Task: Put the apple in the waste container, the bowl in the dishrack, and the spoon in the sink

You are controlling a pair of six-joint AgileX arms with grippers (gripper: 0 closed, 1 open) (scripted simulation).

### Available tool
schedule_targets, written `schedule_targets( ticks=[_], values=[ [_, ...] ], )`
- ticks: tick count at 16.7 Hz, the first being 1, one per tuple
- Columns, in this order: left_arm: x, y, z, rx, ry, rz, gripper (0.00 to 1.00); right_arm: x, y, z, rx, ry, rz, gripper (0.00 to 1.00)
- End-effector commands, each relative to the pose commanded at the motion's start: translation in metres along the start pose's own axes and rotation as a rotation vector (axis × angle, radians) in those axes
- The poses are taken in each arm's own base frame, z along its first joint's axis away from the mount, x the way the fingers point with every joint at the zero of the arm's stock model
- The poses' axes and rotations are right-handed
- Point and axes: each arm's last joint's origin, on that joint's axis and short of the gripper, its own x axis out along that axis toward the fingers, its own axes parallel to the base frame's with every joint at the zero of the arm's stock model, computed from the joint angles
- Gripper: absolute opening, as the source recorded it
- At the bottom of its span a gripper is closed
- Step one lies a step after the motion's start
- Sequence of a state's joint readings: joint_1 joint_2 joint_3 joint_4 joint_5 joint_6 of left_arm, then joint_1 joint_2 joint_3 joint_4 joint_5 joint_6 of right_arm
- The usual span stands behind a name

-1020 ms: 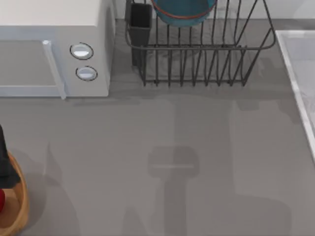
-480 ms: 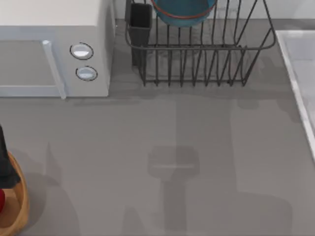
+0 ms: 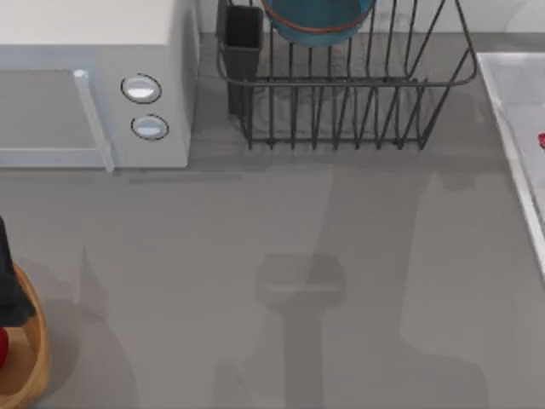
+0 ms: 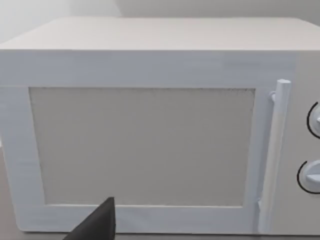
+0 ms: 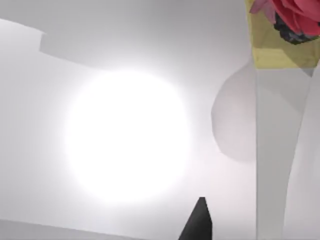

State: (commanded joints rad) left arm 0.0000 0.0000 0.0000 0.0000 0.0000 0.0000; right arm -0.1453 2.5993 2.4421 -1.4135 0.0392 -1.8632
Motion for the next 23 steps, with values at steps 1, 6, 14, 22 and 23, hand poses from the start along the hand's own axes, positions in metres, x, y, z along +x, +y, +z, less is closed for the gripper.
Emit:
schedule_targets(
  ticks=[1, 6, 14, 22, 23],
  values=[
    [0.0000, 0.0000, 0.0000, 0.000, 0.000, 0.000, 1.00, 0.0022, 0.0003, -0.0001, 0.001, 0.002, -0.006, 0.00],
    [0.0000, 0.0000, 0.0000, 0.000, 0.000, 0.000, 1.00, 0.0036, 0.0005, -0.0003, 0.001, 0.005, -0.011, 0.00],
    [0.0000, 0.0000, 0.0000, 0.000, 0.000, 0.000, 1.00, 0.0036, 0.0005, -0.0003, 0.001, 0.005, -0.011, 0.60],
    [0.0000, 0.0000, 0.0000, 0.000, 0.000, 0.000, 1.00, 0.0036, 0.0005, -0.0003, 0.001, 0.005, -0.011, 1.00],
    [0.0000, 0.0000, 0.0000, 0.000, 0.000, 0.000, 1.00, 0.0036, 0.0005, -0.0003, 0.001, 0.005, -0.011, 1.00]
  ],
)
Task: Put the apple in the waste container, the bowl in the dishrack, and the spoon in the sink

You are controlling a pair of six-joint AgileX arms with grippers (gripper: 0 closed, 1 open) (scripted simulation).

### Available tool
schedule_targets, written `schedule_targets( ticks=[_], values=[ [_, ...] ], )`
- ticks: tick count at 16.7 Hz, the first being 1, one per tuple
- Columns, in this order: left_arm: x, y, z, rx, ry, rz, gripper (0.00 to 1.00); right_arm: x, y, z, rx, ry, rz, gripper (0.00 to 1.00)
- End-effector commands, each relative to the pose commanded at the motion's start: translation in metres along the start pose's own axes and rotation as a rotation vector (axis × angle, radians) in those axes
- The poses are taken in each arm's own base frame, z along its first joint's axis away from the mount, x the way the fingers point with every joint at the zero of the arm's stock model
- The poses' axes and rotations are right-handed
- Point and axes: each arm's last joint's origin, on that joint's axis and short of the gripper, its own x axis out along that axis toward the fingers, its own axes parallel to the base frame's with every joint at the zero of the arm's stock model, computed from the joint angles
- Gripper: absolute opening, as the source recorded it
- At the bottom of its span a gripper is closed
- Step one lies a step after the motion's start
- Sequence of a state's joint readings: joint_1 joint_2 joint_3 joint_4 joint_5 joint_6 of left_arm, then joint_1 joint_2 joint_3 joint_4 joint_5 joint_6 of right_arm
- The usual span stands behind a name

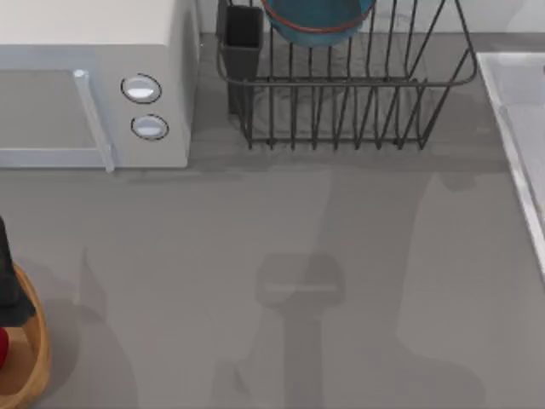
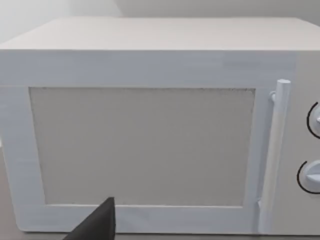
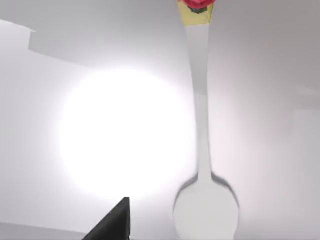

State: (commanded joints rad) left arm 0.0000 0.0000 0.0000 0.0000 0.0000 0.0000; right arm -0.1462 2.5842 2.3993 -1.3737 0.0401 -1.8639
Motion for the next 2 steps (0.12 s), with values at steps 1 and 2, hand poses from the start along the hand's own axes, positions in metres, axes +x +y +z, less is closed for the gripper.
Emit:
schedule_targets(
  ticks=[1, 2],
  values=[
    [0.0000, 0.0000, 0.0000, 0.000, 0.000, 0.000, 1.00, 0.0000, 0.0000, 0.0000, 0.000, 0.000, 0.000, 1.00],
    [0.0000, 0.0000, 0.0000, 0.000, 0.000, 0.000, 1.00, 0.0000, 0.0000, 0.0000, 0.000, 0.000, 0.000, 1.00]
  ],
)
